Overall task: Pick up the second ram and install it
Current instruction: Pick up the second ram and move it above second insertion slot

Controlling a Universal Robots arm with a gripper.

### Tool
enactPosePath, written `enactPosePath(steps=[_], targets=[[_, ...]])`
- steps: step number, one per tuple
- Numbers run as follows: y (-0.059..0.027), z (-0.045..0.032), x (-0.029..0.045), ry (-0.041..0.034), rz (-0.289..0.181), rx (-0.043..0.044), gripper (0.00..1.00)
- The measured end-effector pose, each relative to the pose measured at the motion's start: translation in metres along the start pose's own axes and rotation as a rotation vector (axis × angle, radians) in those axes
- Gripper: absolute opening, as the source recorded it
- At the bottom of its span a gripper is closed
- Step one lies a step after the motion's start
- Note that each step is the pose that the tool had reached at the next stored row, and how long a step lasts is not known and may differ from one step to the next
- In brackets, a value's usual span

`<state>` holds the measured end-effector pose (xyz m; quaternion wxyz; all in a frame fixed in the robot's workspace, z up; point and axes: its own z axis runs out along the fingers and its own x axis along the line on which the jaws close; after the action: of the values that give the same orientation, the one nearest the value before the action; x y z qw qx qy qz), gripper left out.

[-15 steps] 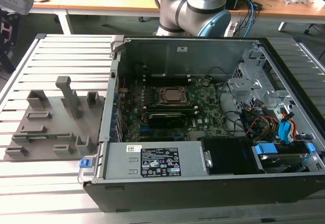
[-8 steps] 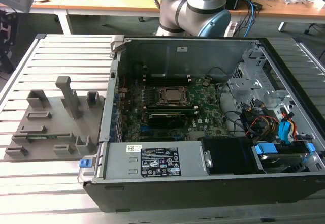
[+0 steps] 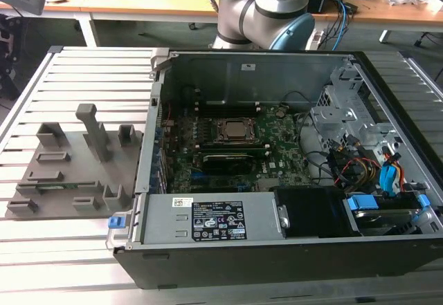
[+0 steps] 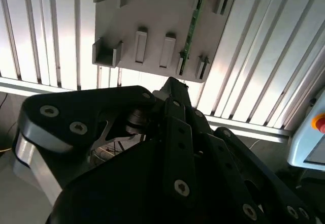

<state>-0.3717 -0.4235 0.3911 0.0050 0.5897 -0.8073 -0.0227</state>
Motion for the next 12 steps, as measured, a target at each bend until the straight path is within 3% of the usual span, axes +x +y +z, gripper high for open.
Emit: enactPosePath(steps=[12], targets=[[0.0000, 0.0000, 0.0000, 0.0052, -0.109, -0.0019, 0.11]])
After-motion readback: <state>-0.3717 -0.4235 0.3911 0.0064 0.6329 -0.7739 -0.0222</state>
